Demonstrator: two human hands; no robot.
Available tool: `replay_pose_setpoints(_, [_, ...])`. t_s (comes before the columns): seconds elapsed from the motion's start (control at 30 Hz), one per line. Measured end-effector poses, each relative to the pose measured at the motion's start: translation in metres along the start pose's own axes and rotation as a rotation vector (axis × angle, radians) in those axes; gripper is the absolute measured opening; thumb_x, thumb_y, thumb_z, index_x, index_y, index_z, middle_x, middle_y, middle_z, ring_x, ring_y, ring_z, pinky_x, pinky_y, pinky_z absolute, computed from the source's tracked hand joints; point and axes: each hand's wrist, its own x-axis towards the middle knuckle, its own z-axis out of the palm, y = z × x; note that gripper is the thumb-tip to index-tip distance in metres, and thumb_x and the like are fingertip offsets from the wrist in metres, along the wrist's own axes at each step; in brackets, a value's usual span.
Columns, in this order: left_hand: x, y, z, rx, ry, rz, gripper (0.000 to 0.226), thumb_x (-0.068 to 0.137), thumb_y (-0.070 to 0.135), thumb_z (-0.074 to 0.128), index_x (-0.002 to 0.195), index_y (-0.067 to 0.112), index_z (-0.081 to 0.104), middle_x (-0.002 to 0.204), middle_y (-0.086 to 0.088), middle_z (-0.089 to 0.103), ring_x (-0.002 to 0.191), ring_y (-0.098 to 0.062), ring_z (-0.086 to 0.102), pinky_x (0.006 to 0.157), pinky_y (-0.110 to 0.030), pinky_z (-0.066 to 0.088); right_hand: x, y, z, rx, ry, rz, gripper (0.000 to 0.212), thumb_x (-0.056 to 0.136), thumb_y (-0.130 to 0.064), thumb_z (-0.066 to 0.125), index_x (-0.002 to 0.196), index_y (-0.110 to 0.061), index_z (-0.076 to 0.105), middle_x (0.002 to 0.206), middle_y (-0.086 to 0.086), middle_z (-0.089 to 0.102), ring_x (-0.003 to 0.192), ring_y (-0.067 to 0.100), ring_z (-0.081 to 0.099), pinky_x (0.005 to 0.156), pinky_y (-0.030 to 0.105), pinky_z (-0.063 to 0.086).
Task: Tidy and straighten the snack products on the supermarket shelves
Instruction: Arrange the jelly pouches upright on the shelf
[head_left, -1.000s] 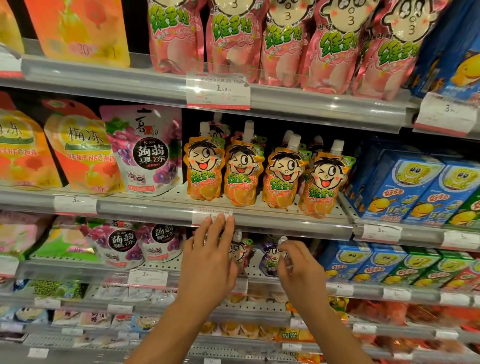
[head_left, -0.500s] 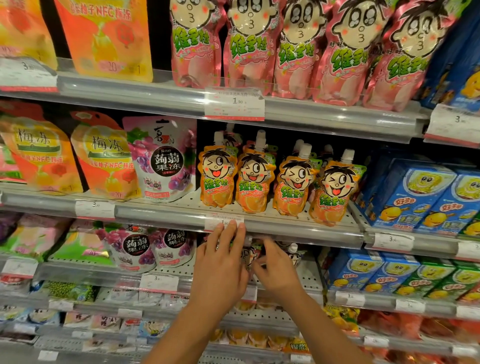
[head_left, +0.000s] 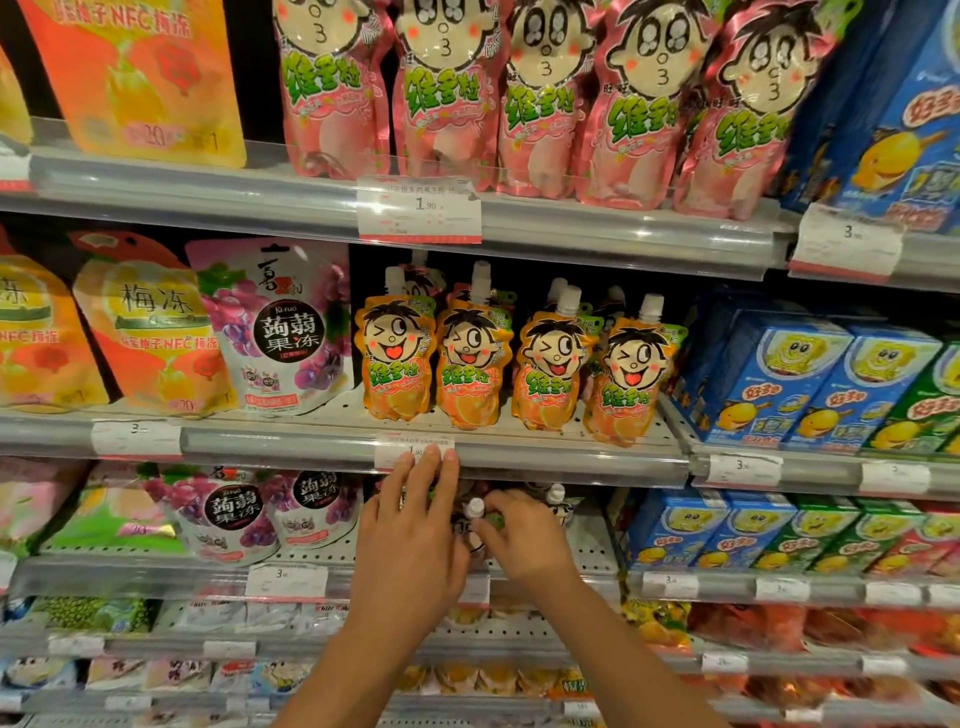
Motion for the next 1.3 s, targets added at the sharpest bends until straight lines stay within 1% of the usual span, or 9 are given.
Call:
replay_pose_setpoints(0.17, [0.000,0.002,0.000,0.017,0.030,0.005,0.085,0.081,0.037,0.065,0.157,0.014,0.034,0.156,-0.011,0.040,0.141,-0.037,0.039,0.096,-0.053,0.051,-0.012,0.001,0.001,0.036,-0.045,0.045,0.025,0.103,-0.035,0.052,0.123,-0.020,0.055,0.090,0.008,0.069,0.074,0.027,0.061,0.065,0.036,0.046])
replay_pose_setpoints(0.3, [0.000,0.003,-0.002,0.021,0.023,-0.006,0.081,0.083,0.040,0.057,0.157,0.014,0.035,0.156,-0.010,0.041,0.141,-0.037,0.040,0.095,-0.052,0.052,-0.025,0.001,0.001,0.148,-0.012,0.039,0.021,0.101,-0.032,0.057,0.116,-0.018,0.060,0.081,-0.003,0.061,0.067,0.016,0.055,0.062,0.031,0.041])
replay_pose_setpoints(0.47, [0.002,0.006,-0.006,0.010,0.016,-0.014,0.080,0.081,0.038,0.063,0.154,0.013,0.039,0.151,-0.011,0.045,0.138,-0.037,0.042,0.093,-0.052,0.054,-0.044,0.015,-0.001,0.214,0.063,0.057,0.022,0.101,-0.042,0.055,0.085,-0.028,0.053,0.062,-0.009,0.054,0.054,0.005,0.049,0.051,0.020,0.032])
replay_pose_setpoints(0.7, [0.004,0.012,-0.012,-0.011,0.011,-0.026,0.076,0.080,0.039,0.070,0.148,0.012,0.047,0.146,-0.011,0.049,0.133,-0.036,0.046,0.093,-0.052,0.055,-0.070,0.020,-0.034,0.346,0.176,-0.010,0.029,0.101,-0.045,0.054,0.076,-0.032,0.047,0.051,-0.003,0.051,0.045,0.012,0.045,0.047,0.026,0.025])
replay_pose_setpoints(0.83, [0.012,0.015,-0.028,-0.066,0.069,-0.046,0.059,0.086,0.048,0.048,0.131,0.013,0.064,0.131,-0.008,0.061,0.120,-0.032,0.056,0.089,-0.049,0.055,-0.077,0.023,-0.062,0.386,0.299,-0.054,0.030,0.099,-0.062,0.046,0.078,-0.040,0.049,0.059,0.004,0.062,0.048,0.015,0.055,0.047,0.036,0.038])
replay_pose_setpoints(0.93, [0.023,0.026,-0.051,-0.160,0.155,-0.003,0.054,0.087,0.044,0.044,0.122,0.012,0.070,0.123,-0.006,0.067,0.112,-0.030,0.061,0.089,-0.047,0.055,-0.079,0.025,-0.088,0.415,0.357,-0.036,0.032,0.097,-0.067,0.045,0.084,-0.038,0.054,0.063,0.002,0.064,0.059,0.018,0.064,0.055,0.048,0.053])
replay_pose_setpoints(1.03, [0.038,0.041,-0.082,-0.239,0.255,0.074,0.047,0.091,0.041,0.047,0.125,0.016,0.068,0.126,-0.001,0.064,0.116,-0.024,0.056,0.093,-0.044,0.052,-0.081,0.023,-0.117,0.425,0.413,-0.053,0.037,0.097,-0.064,0.048,0.089,-0.030,0.059,0.067,0.003,0.065,0.063,0.022,0.065,0.058,0.054,0.054])
replay_pose_setpoints(1.13, [0.054,0.054,-0.112,-0.274,0.401,0.174,0.039,0.089,0.028,0.058,0.124,0.012,0.068,0.125,-0.002,0.063,0.118,-0.021,0.054,0.100,-0.037,0.044,-0.083,0.016,-0.150,0.410,0.496,-0.095,0.027,0.101,-0.051,0.054,0.083,-0.031,0.056,0.064,0.007,0.062,0.057,0.023,0.059,0.054,0.049,0.049])
replay_pose_setpoints(1.3, [0.076,0.060,-0.141,-0.242,0.509,0.204,0.042,0.089,0.025,0.059,0.127,0.009,0.066,0.132,-0.008,0.061,0.124,-0.029,0.053,0.105,-0.044,0.043,-0.083,0.010,-0.194,0.449,0.596,-0.114,0.026,0.101,-0.048,0.054,0.080,-0.032,0.057,0.064,0.005,0.061,0.058,0.027,0.060,0.054,0.054,0.051])
